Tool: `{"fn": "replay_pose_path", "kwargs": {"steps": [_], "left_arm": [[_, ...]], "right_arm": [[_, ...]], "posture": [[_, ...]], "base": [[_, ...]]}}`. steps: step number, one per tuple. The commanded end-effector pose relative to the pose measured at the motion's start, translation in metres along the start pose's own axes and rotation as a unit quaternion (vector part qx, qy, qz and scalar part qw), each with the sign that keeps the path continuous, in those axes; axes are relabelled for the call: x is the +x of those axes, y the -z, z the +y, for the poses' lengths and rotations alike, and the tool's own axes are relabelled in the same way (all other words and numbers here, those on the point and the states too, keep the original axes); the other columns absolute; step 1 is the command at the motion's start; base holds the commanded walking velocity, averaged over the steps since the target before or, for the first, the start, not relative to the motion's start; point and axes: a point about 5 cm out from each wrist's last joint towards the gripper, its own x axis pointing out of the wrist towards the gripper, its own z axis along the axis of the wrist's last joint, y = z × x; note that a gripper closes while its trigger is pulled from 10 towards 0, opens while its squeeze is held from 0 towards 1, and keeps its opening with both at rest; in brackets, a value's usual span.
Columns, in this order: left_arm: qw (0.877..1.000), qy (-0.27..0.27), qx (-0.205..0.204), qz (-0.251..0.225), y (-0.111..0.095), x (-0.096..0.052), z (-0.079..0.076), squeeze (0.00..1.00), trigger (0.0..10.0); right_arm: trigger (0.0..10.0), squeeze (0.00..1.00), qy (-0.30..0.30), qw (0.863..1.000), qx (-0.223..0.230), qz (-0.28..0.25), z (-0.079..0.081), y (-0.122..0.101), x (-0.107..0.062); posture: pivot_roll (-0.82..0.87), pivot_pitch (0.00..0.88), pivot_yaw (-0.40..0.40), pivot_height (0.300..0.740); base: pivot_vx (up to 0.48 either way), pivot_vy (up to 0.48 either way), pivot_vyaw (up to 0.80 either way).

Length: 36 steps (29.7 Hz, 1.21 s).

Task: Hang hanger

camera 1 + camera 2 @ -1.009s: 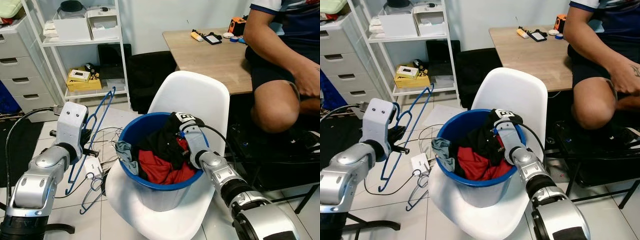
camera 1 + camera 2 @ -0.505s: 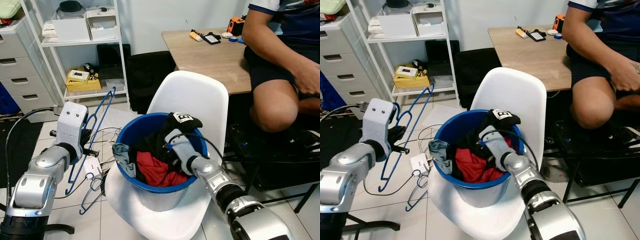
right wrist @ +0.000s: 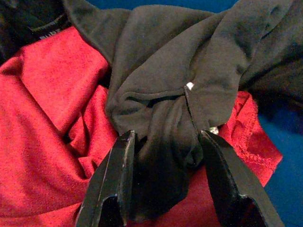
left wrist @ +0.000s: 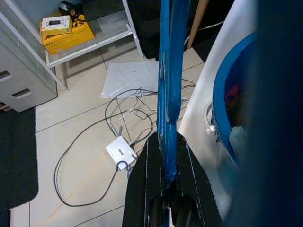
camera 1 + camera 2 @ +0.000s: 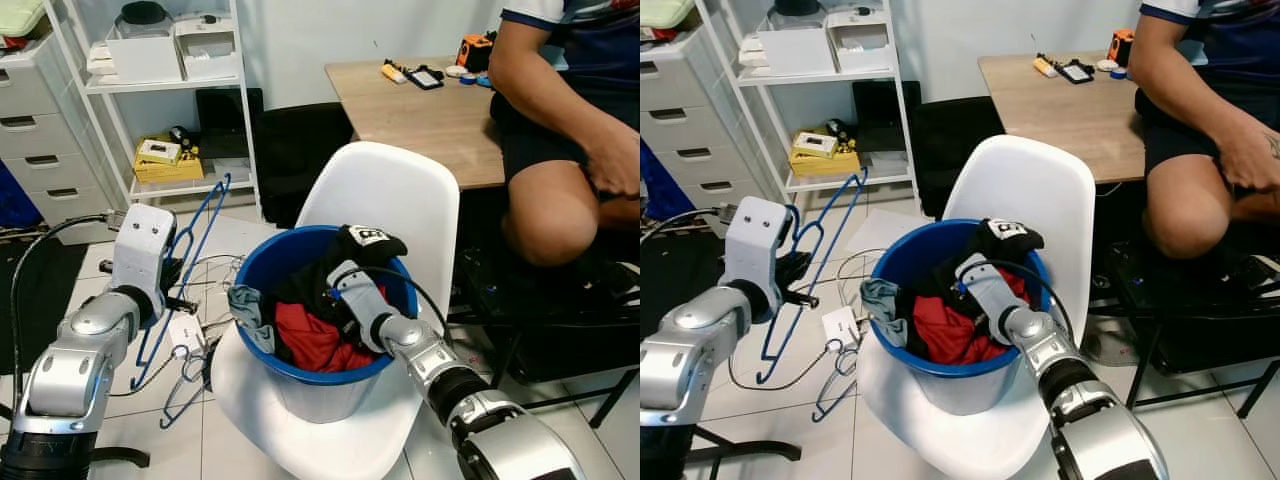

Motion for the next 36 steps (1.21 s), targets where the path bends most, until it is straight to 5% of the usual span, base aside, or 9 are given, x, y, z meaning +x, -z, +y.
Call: {"fn": "replay_pose_path", "kwargs": {"steps": [1, 5, 7, 8, 9, 25, 34, 35, 36], "left_arm": [[1.000, -0.005, 0.002, 0.004, 0.002, -0.002, 0.003, 0.00, 10.0], [1.000, -0.005, 0.002, 0.004, 0.002, -0.002, 0.003, 0.00, 10.0], [1.000, -0.005, 0.001, 0.004, 0.002, -0.002, 0.002, 0.00, 10.0], [1.000, -0.005, 0.001, 0.004, 0.002, -0.002, 0.002, 0.00, 10.0], [1.000, -0.005, 0.001, 0.004, 0.002, -0.001, 0.002, 0.00, 10.0], [1.000, -0.006, -0.001, 0.000, 0.001, -0.001, 0.002, 0.00, 10.0], [1.000, -0.005, -0.004, -0.001, 0.002, -0.001, 0.000, 0.00, 10.0], [1.000, -0.004, -0.006, 0.000, 0.003, -0.001, -0.002, 0.00, 10.0], [1.000, -0.002, -0.009, 0.000, 0.005, 0.000, -0.004, 0.00, 10.0]], "right_arm": [[10.0, 0.00, -0.016, 0.998, 0.001, 0.058, 0.006, 0.028, -0.003], [10.0, 0.00, -0.021, 0.998, -0.004, 0.065, 0.006, 0.030, -0.004], [8.1, 0.00, -0.019, 0.998, -0.002, 0.066, 0.005, 0.031, -0.004], [2.2, 0.00, -0.015, 0.998, 0.000, 0.067, 0.004, 0.031, -0.004], [0.0, 0.00, -0.013, 0.998, 0.001, 0.066, 0.004, 0.031, -0.004], [0.0, 0.00, 0.066, 0.995, 0.069, 0.006, -0.017, 0.016, -0.006], [0.0, 0.00, 0.195, 0.940, 0.160, -0.228, -0.063, -0.046, -0.028], [10.0, 0.00, 0.227, 0.912, 0.161, -0.300, -0.078, -0.070, -0.041], [10.0, 0.00, 0.255, 0.879, 0.150, -0.375, -0.092, -0.100, -0.059]], "posture": [[0.16, 0.314, 0.044, 0.740], [0.16, 0.313, 0.043, 0.740], [0.16, 0.312, 0.042, 0.740], [0.16, 0.311, 0.042, 0.740], [0.16, 0.310, 0.042, 0.740], [0.16, 0.296, 0.041, 0.740], [0.15, 0.284, 0.037, 0.740], [0.14, 0.281, 0.036, 0.740], [0.13, 0.273, 0.035, 0.740]], "base": [[0.000, 0.000, 0.00], [0.000, 0.000, 0.00], [0.000, 0.000, 0.00], [0.000, 0.000, 0.00], [0.000, 0.000, 0.00], [0.000, 0.000, 0.00], [0.000, 0.000, 0.00], [0.000, 0.000, 0.00], [0.000, 0.000, 0.00]]}}
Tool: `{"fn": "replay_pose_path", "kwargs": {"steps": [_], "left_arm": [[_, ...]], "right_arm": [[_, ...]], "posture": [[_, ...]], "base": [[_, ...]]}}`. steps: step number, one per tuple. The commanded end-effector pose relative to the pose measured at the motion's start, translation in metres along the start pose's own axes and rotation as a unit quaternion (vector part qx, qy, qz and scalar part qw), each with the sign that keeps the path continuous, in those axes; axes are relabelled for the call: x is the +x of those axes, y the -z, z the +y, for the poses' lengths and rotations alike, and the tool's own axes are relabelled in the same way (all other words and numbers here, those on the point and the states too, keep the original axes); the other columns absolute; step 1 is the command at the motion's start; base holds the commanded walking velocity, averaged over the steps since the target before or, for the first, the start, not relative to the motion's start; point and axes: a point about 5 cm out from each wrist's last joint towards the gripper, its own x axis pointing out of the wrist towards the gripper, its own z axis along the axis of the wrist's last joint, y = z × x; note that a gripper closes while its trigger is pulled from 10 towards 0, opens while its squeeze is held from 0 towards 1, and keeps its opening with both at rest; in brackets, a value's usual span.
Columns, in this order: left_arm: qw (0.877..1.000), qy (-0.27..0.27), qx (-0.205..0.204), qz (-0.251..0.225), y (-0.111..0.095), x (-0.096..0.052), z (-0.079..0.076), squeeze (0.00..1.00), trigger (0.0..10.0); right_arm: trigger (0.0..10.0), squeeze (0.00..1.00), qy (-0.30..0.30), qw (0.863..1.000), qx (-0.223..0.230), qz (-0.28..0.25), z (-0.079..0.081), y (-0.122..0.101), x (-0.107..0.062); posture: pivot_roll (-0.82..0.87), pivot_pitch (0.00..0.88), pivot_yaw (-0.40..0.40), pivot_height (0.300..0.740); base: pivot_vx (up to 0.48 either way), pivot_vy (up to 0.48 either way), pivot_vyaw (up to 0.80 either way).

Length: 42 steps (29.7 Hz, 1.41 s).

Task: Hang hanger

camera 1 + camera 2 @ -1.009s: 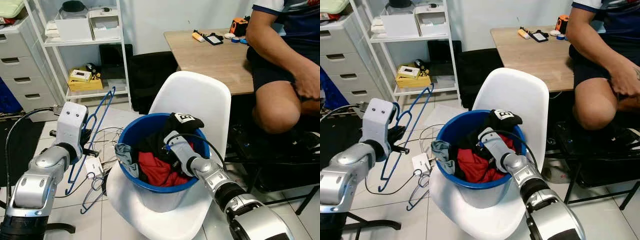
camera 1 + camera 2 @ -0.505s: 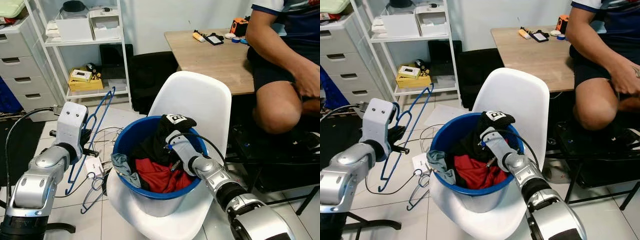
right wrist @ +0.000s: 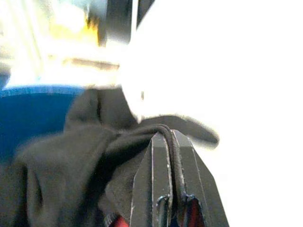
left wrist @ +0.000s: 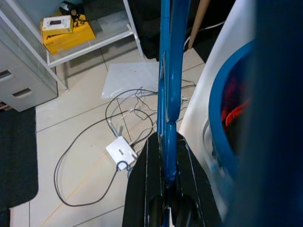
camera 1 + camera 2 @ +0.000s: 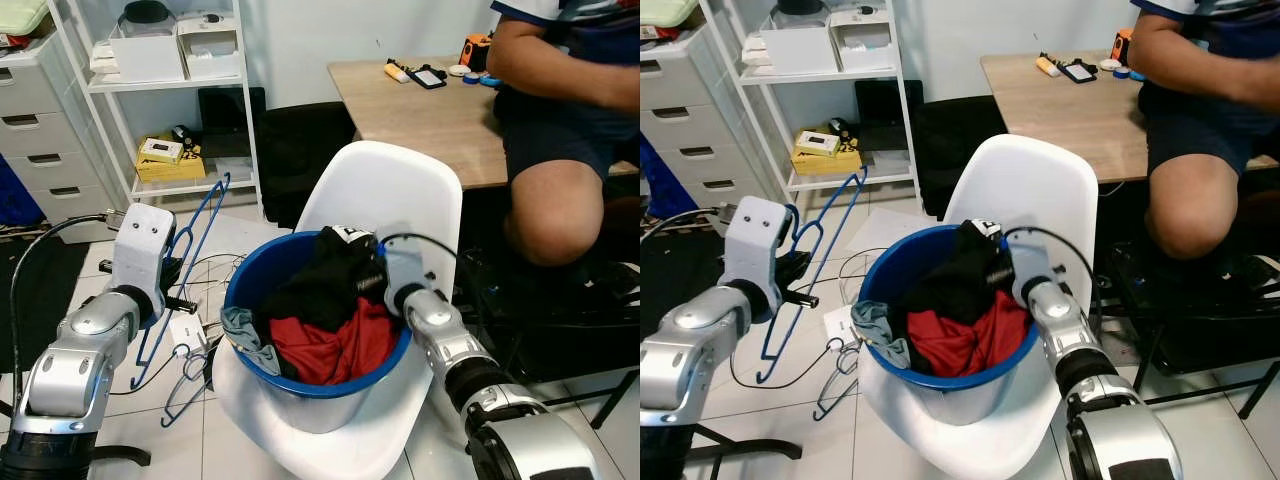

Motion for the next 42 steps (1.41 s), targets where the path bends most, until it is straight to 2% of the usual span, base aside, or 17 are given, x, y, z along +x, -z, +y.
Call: {"fn": "replay_pose_path", "kwargs": {"steps": [1, 5, 6, 12, 14, 18, 22, 24, 26, 29, 34, 36, 37, 38, 40, 41, 42], "left_arm": [[1.000, 0.001, -0.009, 0.003, 0.006, 0.001, -0.005, 0.00, 10.0], [1.000, 0.005, -0.018, -0.001, 0.007, 0.003, -0.011, 0.00, 10.0], [1.000, 0.005, -0.018, -0.001, 0.007, 0.003, -0.011, 0.00, 10.0], [0.999, 0.007, -0.042, -0.008, 0.011, 0.007, -0.023, 0.00, 10.0], [0.999, 0.007, -0.042, -0.008, 0.011, 0.007, -0.023, 0.00, 10.0], [0.998, 0.005, -0.057, -0.011, 0.015, 0.010, -0.029, 0.00, 10.0], [0.998, 0.004, -0.060, -0.012, 0.016, 0.011, -0.030, 0.00, 10.0], [0.998, 0.002, -0.067, -0.017, 0.017, 0.016, -0.032, 0.00, 10.0], [0.997, 0.000, -0.070, -0.022, 0.016, 0.019, -0.032, 0.00, 10.0], [0.997, -0.001, -0.071, -0.025, 0.015, 0.021, -0.032, 0.00, 10.0], [0.997, -0.005, -0.072, -0.032, 0.012, 0.023, -0.031, 0.00, 10.0], [0.997, -0.010, -0.072, -0.029, 0.015, 0.020, -0.029, 0.00, 10.0], [0.997, -0.010, -0.071, -0.027, 0.017, 0.018, -0.029, 0.00, 10.0], [0.997, -0.010, -0.071, -0.027, 0.017, 0.018, -0.029, 0.00, 10.0], [0.997, -0.009, -0.068, -0.024, 0.020, 0.016, -0.029, 0.00, 10.0], [0.997, -0.009, -0.068, -0.024, 0.020, 0.016, -0.029, 0.00, 10.0], [0.997, -0.008, -0.067, -0.024, 0.020, 0.016, -0.029, 0.00, 10.0]], "right_arm": [[10.0, 0.00, 0.050, 0.979, 0.012, -0.199, -0.016, -0.087, 0.009], [10.0, 0.00, 0.025, 0.949, 0.003, -0.315, -0.004, -0.154, 0.007], [10.0, 0.00, 0.025, 0.949, 0.003, -0.315, -0.004, -0.154, 0.007], [10.0, 0.00, -0.043, 0.892, -0.002, -0.449, 0.021, -0.233, -0.006], [10.0, 0.00, -0.043, 0.892, -0.002, -0.449, 0.021, -0.233, -0.006], [10.0, 0.00, -0.042, 0.861, -0.014, -0.506, 0.025, -0.271, -0.013], [10.0, 0.00, -0.037, 0.853, -0.017, -0.521, 0.025, -0.281, -0.016], [10.0, 0.00, -0.016, 0.826, -0.027, -0.563, 0.024, -0.315, -0.023], [10.0, 0.00, -0.001, 0.810, -0.026, -0.585, 0.023, -0.337, -0.028], [10.0, 0.00, 0.004, 0.806, -0.019, -0.592, 0.022, -0.346, -0.030], [10.0, 0.00, 0.024, 0.806, 0.003, -0.592, 0.016, -0.354, -0.030], [10.0, 0.00, -0.038, 0.841, 0.009, -0.540, 0.043, -0.315, -0.015], [10.0, 0.00, -0.084, 0.867, 0.009, -0.491, 0.064, -0.283, -0.006], [10.0, 0.00, -0.084, 0.867, 0.009, -0.491, 0.064, -0.283, -0.006], [10.0, 0.00, -0.170, 0.912, 0.003, -0.372, 0.104, -0.216, 0.007], [10.0, 0.00, -0.170, 0.912, 0.003, -0.372, 0.104, -0.216, 0.007], [10.0, 0.00, -0.206, 0.924, 0.004, -0.321, 0.119, -0.190, 0.009]], "posture": [[0.13, 0.269, 0.032, 0.740], [0.10, 0.251, 0.019, 0.740], [0.10, 0.251, 0.019, 0.740], [0.04, 0.222, -0.012, 0.740], [0.04, 0.222, -0.012, 0.740], [0.00, 0.193, -0.030, 0.740], [0.00, 0.193, -0.030, 0.740], [-0.03, 0.147, -0.026, 0.740], [-0.04, 0.134, -0.028, 0.740], [-0.04, 0.134, -0.028, 0.740], [-0.04, 0.126, -0.037, 0.740], [-0.02, 0.139, -0.038, 0.740], [-0.02, 0.149, -0.038, 0.740], [-0.02, 0.149, -0.038, 0.740], [-0.01, 0.157, -0.037, 0.740], [-0.01, 0.157, -0.037, 0.740], [-0.01, 0.159, -0.038, 0.740]], "base": [[0.000, 0.000, 0.00], [0.000, 0.000, 0.00], [0.000, 0.000, 0.00], [0.000, 0.000, 0.00], [0.000, 0.000, 0.00], [0.000, 0.000, 0.00], [0.000, 0.000, 0.00], [0.000, 0.000, 0.00], [0.000, 0.000, 0.00], [0.000, 0.000, 0.00], [0.000, 0.000, 0.00], [0.000, 0.000, 0.00], [0.000, 0.000, 0.00], [0.000, 0.000, 0.00], [0.000, 0.000, 0.00], [0.000, 0.000, 0.00], [0.000, 0.000, 0.00]]}}
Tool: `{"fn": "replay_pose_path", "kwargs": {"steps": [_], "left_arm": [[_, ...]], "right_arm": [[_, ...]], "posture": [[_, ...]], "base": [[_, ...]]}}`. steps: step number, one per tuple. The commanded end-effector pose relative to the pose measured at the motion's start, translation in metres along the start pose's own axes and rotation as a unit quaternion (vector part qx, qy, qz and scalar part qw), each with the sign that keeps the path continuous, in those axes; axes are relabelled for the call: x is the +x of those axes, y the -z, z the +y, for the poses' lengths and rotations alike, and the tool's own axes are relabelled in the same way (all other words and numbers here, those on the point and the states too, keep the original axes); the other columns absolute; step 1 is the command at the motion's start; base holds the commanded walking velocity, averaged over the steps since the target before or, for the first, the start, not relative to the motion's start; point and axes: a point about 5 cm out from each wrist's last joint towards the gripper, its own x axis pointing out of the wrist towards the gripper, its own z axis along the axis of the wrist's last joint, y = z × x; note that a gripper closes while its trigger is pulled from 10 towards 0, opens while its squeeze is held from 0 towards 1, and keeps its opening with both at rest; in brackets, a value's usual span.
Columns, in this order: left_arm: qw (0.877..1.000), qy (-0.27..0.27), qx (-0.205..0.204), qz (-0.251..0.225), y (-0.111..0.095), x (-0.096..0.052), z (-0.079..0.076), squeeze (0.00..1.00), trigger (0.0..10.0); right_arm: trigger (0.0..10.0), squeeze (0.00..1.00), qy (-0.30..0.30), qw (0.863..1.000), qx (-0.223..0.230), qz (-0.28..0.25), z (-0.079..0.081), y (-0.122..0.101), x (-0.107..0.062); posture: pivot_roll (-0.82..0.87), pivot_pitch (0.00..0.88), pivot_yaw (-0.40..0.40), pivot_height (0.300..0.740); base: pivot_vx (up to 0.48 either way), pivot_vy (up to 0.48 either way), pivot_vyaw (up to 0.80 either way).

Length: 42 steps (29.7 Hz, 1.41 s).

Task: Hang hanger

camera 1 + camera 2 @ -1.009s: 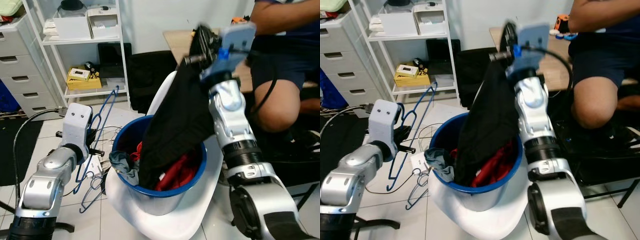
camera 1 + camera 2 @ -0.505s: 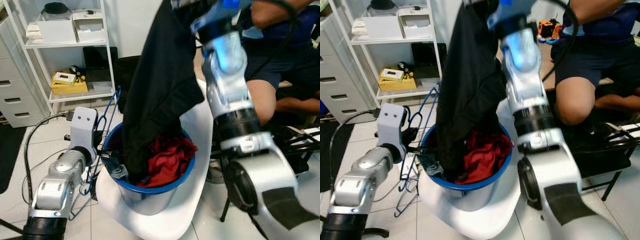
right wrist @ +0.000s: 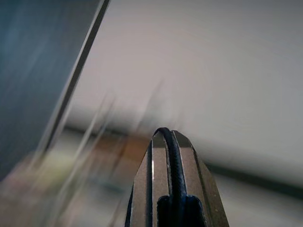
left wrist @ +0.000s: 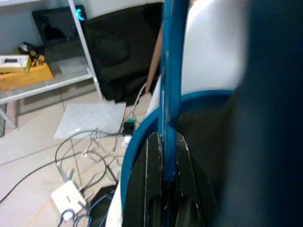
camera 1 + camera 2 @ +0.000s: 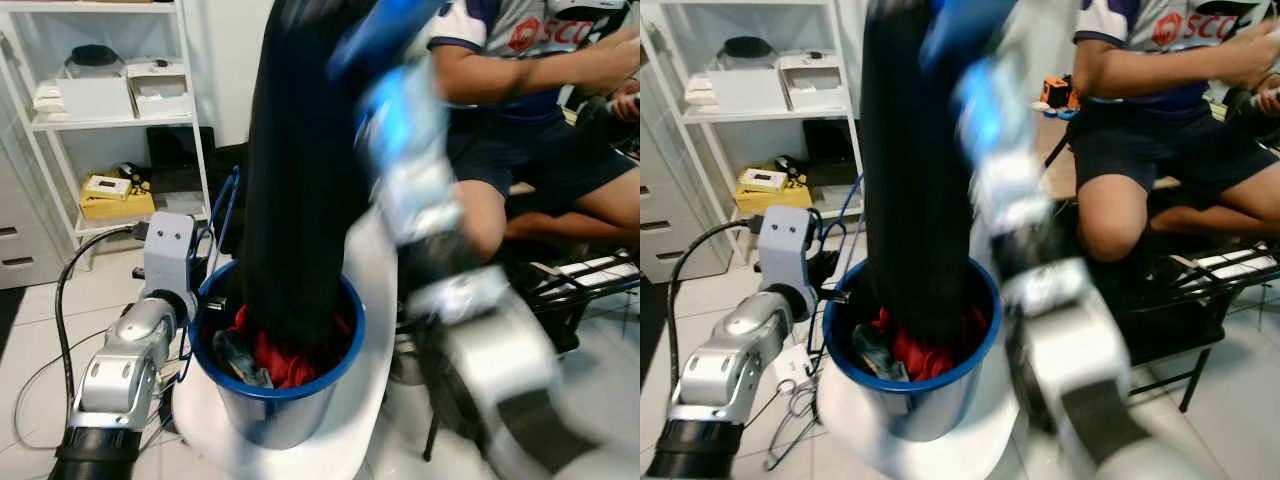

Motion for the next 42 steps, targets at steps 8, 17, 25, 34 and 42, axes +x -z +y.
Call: {"fn": "replay_pose_path", "kwargs": {"steps": [8, 17, 25, 34, 42], "left_arm": [[1.000, 0.001, 0.002, 0.002, 0.002, -0.002, 0.000, 0.00, 10.0], [1.000, 0.013, 0.002, 0.005, 0.003, 0.000, -0.006, 0.00, 10.0], [1.000, 0.015, 0.003, 0.006, 0.003, 0.000, -0.005, 0.00, 10.0], [1.000, 0.016, 0.010, 0.007, 0.001, -0.001, -0.003, 0.00, 10.0], [1.000, 0.014, 0.018, 0.007, 0.000, -0.003, 0.002, 0.00, 10.0]], "right_arm": [[10.0, 0.00, -0.164, 0.975, 0.011, 0.149, 0.060, 0.073, -0.076], [10.0, 1.00, -0.035, 0.961, -0.069, 0.267, -0.003, 0.096, -0.127], [10.0, 1.00, 0.181, 0.906, -0.183, 0.336, -0.088, 0.095, -0.148], [10.0, 0.39, 0.143, 0.946, -0.167, 0.238, -0.091, 0.054, -0.119], [10.0, 0.00, 0.030, 0.940, 0.135, 0.312, -0.038, 0.094, -0.141]], "posture": [[-0.01, 0.180, -0.036, 0.740], [-0.03, 0.193, -0.026, 0.740], [-0.01, 0.196, -0.022, 0.740], [-0.01, 0.198, -0.012, 0.740], [0.02, 0.203, -0.012, 0.740]], "base": [[0.000, 0.000, 0.00], [0.000, 0.000, 0.00], [0.000, 0.000, 0.00], [0.000, 0.000, 0.00], [0.000, 0.000, 0.00]]}}
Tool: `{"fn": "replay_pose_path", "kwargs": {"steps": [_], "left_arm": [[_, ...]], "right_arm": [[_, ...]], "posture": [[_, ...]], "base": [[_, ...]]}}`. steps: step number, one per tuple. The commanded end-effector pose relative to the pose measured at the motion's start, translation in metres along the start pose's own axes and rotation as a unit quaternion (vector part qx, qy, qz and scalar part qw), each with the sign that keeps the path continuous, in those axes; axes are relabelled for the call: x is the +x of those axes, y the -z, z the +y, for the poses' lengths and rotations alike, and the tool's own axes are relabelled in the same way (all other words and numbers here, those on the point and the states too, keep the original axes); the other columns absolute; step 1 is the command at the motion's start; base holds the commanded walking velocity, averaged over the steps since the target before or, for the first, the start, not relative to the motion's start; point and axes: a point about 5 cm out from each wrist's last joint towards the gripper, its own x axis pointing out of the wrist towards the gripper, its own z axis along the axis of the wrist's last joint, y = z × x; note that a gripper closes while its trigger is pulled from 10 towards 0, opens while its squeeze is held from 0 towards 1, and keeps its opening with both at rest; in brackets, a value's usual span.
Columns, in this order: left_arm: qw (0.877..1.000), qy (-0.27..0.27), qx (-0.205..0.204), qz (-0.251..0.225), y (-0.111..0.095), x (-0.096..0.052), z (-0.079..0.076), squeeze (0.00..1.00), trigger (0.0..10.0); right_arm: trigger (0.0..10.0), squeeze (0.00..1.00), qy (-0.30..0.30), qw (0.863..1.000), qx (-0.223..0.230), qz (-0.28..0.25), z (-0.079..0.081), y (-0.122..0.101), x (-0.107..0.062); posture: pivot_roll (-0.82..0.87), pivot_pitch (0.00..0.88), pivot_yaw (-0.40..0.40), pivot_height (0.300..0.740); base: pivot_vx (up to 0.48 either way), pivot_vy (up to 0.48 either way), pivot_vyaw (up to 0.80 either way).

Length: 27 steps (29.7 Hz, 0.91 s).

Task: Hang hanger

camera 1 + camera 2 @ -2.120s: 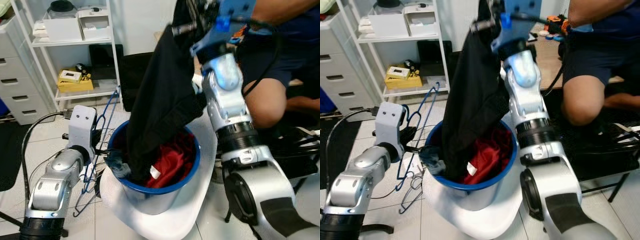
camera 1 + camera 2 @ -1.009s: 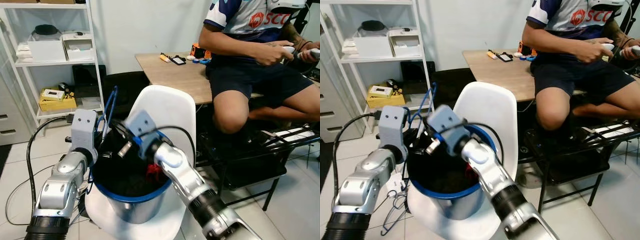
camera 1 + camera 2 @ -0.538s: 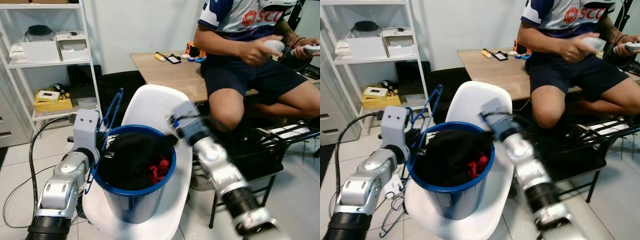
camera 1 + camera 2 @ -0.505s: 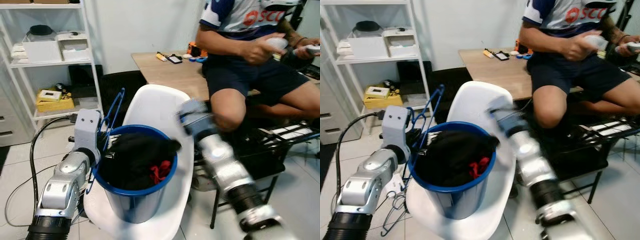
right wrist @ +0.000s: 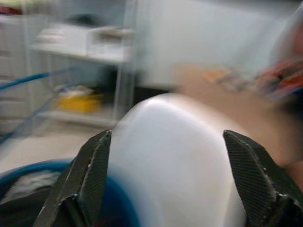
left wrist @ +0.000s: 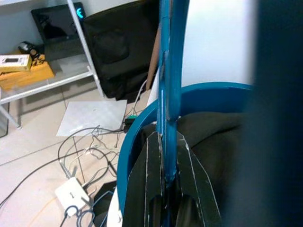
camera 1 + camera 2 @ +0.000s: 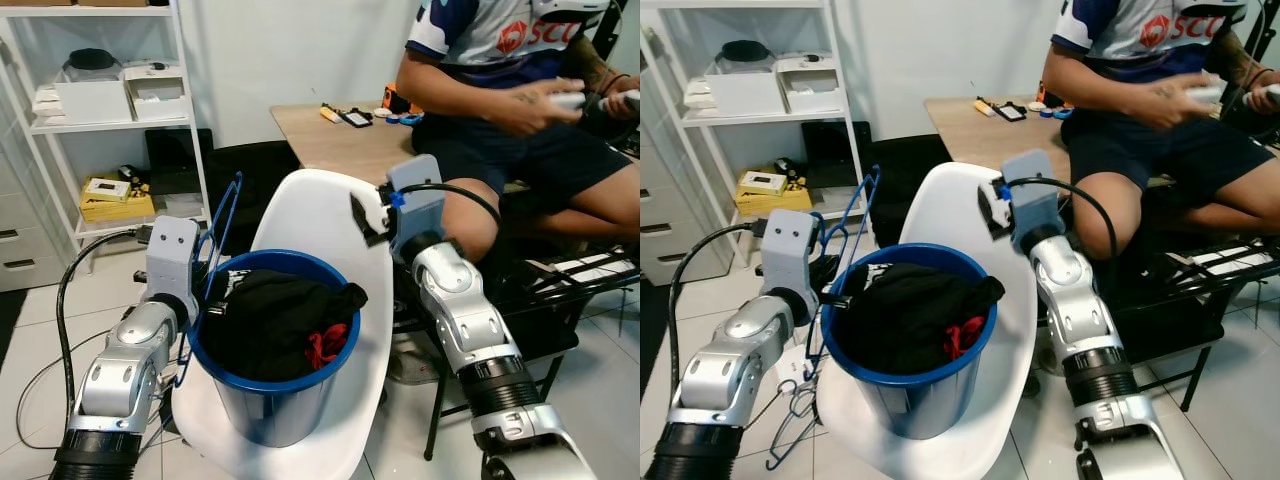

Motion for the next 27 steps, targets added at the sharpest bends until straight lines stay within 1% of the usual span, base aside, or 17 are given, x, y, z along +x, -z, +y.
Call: {"fn": "replay_pose_path", "kwargs": {"steps": [1, 3, 6, 7, 8, 9, 10, 11, 12, 13, 15, 16, 19, 22, 24, 25, 27], "left_arm": [[1.000, -0.001, 0.007, 0.005, 0.001, -0.003, 0.004, 0.00, 10.0], [1.000, -0.003, 0.007, 0.005, 0.001, -0.004, 0.004, 0.00, 10.0], [1.000, -0.004, 0.007, 0.005, 0.000, -0.004, 0.004, 0.00, 10.0], [1.000, -0.004, 0.007, 0.005, 0.000, -0.005, 0.003, 0.00, 10.0], [1.000, -0.004, 0.007, 0.005, 0.000, -0.005, 0.003, 0.00, 10.0], [1.000, -0.004, 0.008, 0.005, 0.000, -0.006, 0.004, 0.00, 10.0], [1.000, -0.004, 0.008, 0.005, 0.000, -0.006, 0.004, 0.00, 10.0], [1.000, -0.007, 0.009, 0.006, 0.001, -0.007, 0.006, 0.00, 10.0], [1.000, -0.007, 0.009, 0.006, 0.001, -0.007, 0.006, 0.00, 10.0], [1.000, -0.007, 0.010, 0.007, 0.001, -0.007, 0.006, 0.00, 10.0], [1.000, -0.006, 0.010, 0.007, 0.001, -0.007, 0.006, 0.00, 10.0], [1.000, -0.006, 0.009, 0.006, 0.000, -0.006, 0.005, 0.00, 10.0], [1.000, -0.005, 0.008, 0.006, 0.000, -0.006, 0.004, 0.00, 10.0], [1.000, -0.006, 0.008, 0.006, 0.000, -0.007, 0.004, 0.00, 10.0], [1.000, -0.009, 0.010, 0.007, 0.000, -0.009, 0.007, 0.00, 10.0], [1.000, -0.009, 0.010, 0.007, 0.000, -0.009, 0.007, 0.00, 10.0], [1.000, -0.011, 0.012, 0.008, 0.000, -0.010, 0.010, 0.00, 10.0]], "right_arm": [[10.0, 0.00, -0.060, 0.997, 0.035, 0.038, 0.019, 0.020, -0.002], [10.0, 0.00, -0.070, 0.991, 0.004, 0.111, 0.032, 0.053, -0.002], [10.0, 0.00, -0.070, 0.988, -0.001, 0.139, 0.035, 0.065, -0.004], [10.0, 0.00, -0.068, 0.983, -0.015, 0.172, 0.036, 0.077, -0.007], [10.0, 0.00, -0.068, 0.983, -0.015, 0.172, 0.036, 0.077, -0.007], [10.0, 0.00, -0.058, 0.975, -0.031, 0.213, 0.032, 0.092, -0.011], [10.0, 0.00, -0.058, 0.975, -0.031, 0.213, 0.032, 0.092, -0.011], [10.0, 0.00, -0.067, 0.957, -0.062, 0.274, 0.027, 0.113, -0.021], [10.0, 0.00, -0.067, 0.957, -0.062, 0.274, 0.027, 0.113, -0.021], [10.0, 0.00, -0.074, 0.952, -0.071, 0.289, 0.026, 0.116, -0.024], [10.0, 0.00, -0.081, 0.937, -0.133, 0.313, 0.021, 0.124, -0.028], [10.0, 0.00, -0.077, 0.932, -0.150, 0.321, 0.017, 0.126, -0.029], [10.0, 0.00, -0.075, 0.930, -0.155, 0.325, 0.015, 0.128, -0.029], [10.0, 0.00, -0.091, 0.939, -0.139, 0.301, 0.021, 0.123, -0.023], [10.0, 0.00, -0.100, 0.949, -0.127, 0.269, 0.028, 0.112, -0.013], [10.0, 0.00, -0.100, 0.949, -0.127, 0.269, 0.028, 0.112, -0.013], [10.0, 0.00, -0.100, 0.958, -0.119, 0.240, 0.033, 0.102, -0.004]], "posture": [[0.02, 0.203, -0.012, 0.740], [0.03, 0.205, -0.020, 0.740], [0.03, 0.205, -0.021, 0.740], [0.04, 0.206, -0.023, 0.740], [0.04, 0.206, -0.023, 0.740], [0.04, 0.206, -0.024, 0.740], [0.04, 0.206, -0.024, 0.740], [0.04, 0.206, -0.024, 0.740], [0.04, 0.206, -0.024, 0.740], [0.04, 0.206, -0.024, 0.740], [0.03, 0.205, -0.027, 0.740], [0.03, 0.205, -0.028, 0.740], [0.04, 0.205, -0.029, 0.740], [0.05, 0.209, -0.030, 0.740], [0.06, 0.216, -0.028, 0.740], [0.06, 0.216, -0.028, 0.740], [0.06, 0.221, -0.027, 0.740]], "base": [[0.000, 0.000, 0.00], [0.000, 0.000, 0.00], [0.000, 0.000, 0.00], [0.000, 0.000, 0.00], [0.000, 0.000, 0.00], [0.000, 0.000, 0.00], [0.000, 0.000, 0.00], [0.000, 0.000, 0.00], [0.000, 0.000, 0.00], [0.000, 0.000, 0.00], [0.000, 0.000, 0.00], [0.000, 0.000, 0.00], [0.000, 0.000, 0.00], [0.000, 0.000, 0.00], [0.000, 0.000, 0.00], [0.000, 0.000, 0.00], [0.000, 0.000, 0.00]]}}
